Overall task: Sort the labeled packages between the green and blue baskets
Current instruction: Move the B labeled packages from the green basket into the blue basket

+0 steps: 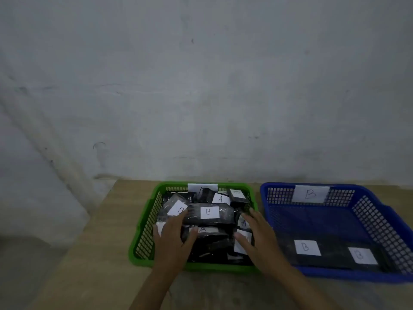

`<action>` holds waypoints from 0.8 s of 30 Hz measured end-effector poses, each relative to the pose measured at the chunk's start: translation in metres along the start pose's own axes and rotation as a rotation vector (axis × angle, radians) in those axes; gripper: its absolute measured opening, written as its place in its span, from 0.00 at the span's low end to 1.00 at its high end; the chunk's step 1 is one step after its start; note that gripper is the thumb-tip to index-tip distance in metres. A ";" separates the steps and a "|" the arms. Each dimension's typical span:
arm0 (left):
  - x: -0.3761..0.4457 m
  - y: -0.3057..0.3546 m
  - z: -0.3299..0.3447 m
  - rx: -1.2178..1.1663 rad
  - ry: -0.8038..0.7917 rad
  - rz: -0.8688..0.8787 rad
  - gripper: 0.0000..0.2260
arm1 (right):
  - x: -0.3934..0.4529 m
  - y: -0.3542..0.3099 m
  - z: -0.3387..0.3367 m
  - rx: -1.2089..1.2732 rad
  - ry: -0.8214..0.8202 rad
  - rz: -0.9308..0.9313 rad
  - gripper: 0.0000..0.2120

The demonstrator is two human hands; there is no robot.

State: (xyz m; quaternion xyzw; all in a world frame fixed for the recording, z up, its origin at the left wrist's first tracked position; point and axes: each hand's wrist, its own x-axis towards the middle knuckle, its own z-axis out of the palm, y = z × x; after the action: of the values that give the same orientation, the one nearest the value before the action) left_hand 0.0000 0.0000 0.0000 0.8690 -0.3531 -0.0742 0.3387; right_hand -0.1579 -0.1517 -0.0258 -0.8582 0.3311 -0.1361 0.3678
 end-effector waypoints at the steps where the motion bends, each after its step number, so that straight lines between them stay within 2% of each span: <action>1: 0.004 -0.002 0.000 -0.005 0.004 -0.010 0.21 | 0.004 -0.003 0.003 -0.021 -0.007 0.003 0.28; 4: 0.021 -0.003 0.004 0.050 0.021 0.003 0.19 | 0.020 -0.011 0.013 -0.114 -0.024 0.031 0.29; 7: 0.041 -0.004 0.011 0.079 0.025 0.003 0.18 | 0.033 -0.014 0.024 -0.170 0.037 0.041 0.29; 10: 0.057 -0.010 0.018 0.223 -0.044 0.009 0.19 | 0.041 -0.011 0.032 -0.244 0.113 0.079 0.31; 15: 0.072 -0.020 0.026 0.334 -0.145 0.019 0.25 | 0.042 -0.004 0.044 -0.350 0.141 0.124 0.35; 18: 0.079 -0.025 0.027 0.272 -0.237 0.044 0.29 | 0.043 -0.003 0.045 -0.366 0.144 0.131 0.34; 20: 0.085 -0.027 0.027 0.252 -0.281 0.050 0.31 | 0.043 -0.003 0.046 -0.371 0.147 0.135 0.37; 22: 0.089 -0.026 0.026 0.263 -0.291 0.067 0.30 | 0.043 -0.004 0.047 -0.361 0.153 0.135 0.39; 24: 0.091 -0.026 0.025 0.173 -0.288 0.108 0.26 | 0.043 -0.004 0.047 -0.344 0.152 0.133 0.36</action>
State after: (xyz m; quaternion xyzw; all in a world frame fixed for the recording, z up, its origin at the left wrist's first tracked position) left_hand 0.0725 -0.0601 -0.0253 0.8550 -0.4494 -0.1490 0.2119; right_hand -0.1020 -0.1530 -0.0559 -0.8719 0.4322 -0.1176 0.1978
